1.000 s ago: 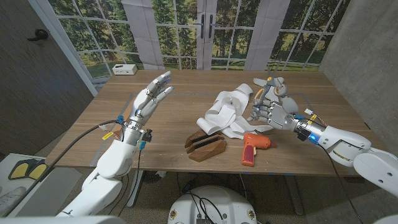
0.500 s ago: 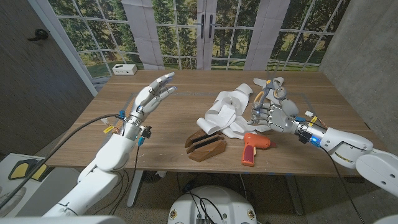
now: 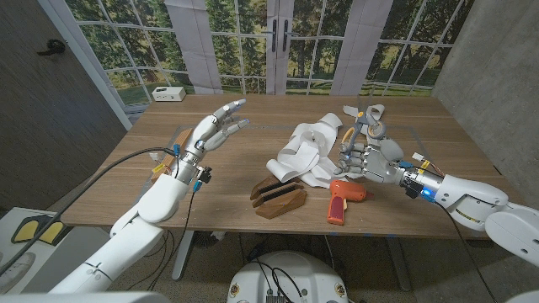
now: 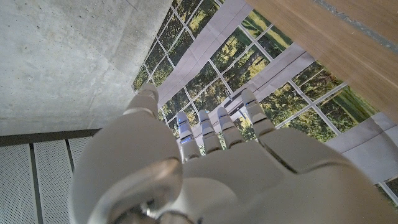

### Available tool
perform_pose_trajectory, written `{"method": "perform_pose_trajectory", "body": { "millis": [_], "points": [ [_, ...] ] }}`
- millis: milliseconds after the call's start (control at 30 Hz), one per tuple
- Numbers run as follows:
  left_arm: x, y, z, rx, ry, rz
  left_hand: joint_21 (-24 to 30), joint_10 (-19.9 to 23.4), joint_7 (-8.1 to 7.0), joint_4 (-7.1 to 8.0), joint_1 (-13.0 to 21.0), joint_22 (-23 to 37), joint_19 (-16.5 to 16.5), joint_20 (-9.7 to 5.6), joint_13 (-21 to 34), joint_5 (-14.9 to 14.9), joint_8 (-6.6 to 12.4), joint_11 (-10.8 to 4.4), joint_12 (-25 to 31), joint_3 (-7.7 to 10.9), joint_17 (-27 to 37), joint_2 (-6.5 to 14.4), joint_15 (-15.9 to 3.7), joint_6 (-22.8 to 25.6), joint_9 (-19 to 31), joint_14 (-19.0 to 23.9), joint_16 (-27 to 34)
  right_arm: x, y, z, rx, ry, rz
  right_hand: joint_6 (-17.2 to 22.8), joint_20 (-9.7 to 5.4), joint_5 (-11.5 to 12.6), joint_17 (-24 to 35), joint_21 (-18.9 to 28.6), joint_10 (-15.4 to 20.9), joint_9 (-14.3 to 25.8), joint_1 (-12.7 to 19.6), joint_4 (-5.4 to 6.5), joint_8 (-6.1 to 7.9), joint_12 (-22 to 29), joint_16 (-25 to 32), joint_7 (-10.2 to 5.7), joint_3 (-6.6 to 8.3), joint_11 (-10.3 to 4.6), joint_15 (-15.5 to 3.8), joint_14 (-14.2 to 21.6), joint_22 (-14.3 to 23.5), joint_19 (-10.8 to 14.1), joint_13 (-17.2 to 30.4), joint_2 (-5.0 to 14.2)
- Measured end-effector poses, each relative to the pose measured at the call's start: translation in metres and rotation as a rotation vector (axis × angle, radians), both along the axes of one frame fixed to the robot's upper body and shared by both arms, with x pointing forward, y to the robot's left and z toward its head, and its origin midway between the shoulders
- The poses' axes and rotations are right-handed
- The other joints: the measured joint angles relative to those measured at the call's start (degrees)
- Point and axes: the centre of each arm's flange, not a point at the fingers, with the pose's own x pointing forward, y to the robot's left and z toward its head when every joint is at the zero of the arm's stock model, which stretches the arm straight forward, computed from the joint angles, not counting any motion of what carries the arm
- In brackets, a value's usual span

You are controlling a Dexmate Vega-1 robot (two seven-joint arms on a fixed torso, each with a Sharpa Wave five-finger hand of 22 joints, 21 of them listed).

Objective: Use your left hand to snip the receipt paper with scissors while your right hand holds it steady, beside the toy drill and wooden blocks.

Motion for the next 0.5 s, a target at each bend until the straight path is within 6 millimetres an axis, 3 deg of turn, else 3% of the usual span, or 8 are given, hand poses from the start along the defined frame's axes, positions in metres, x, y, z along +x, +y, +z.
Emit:
{"method": "perform_pose_trajectory", "body": {
  "millis": [100,300,500],
  "points": [
    [0.003,-0.003,0.002,0.02,-0.003,0.01,-0.5,0.0,0.07,0.0,-0.5,-0.1,0.2,-0.17,0.0,0.0,-0.17,0.02,0.2,0.0,-0.1,0.5,0.0,-1.6,0.0,0.0,0.0,-0.002,0.001,0.0,-0.013,-0.003,0.0,0.0,0.0,0.0,-0.3,0.0,0.0,-0.2,0.3,0.0,-0.03,0.0,-0.2,0.0,0.0,0.0,0.09,0.1,-0.2,0.0,-0.2,0.29],
    [0.009,-0.008,0.004,0.058,-0.011,0.045,-0.9,1.0,0.99,0.0,-1.7,-0.1,1.0,-2.2,0.0,0.0,-0.17,0.15,0.7,0.0,0.2,0.2,0.0,-2.5,0.0,1.5,0.9,-0.007,0.005,0.001,-0.032,-0.012,0.005,0.0,0.0,0.0,-0.5,-0.5,0.0,-0.2,0.3,0.16,-0.03,-0.4,-0.2,0.0,-0.15,0.03,0.01,0.0,-0.6,0.0,-0.3,0.3],
    [0.014,-0.012,0.005,0.086,-0.018,0.085,-0.9,1.0,0.9,0.0,-1.7,-0.1,1.0,-2.2,0.0,0.0,-0.17,0.18,0.7,0.0,0.2,0.2,0.01,-3.0,0.0,1.5,0.9,-0.009,0.007,0.001,-0.048,-0.017,0.012,0.3,0.0,0.0,-0.6,-0.5,0.2,-0.2,0.6,0.39,-0.03,-0.4,-0.4,0.31,-0.4,0.21,0.03,-0.1,-0.8,0.0,-0.5,0.61]
  ]
}}
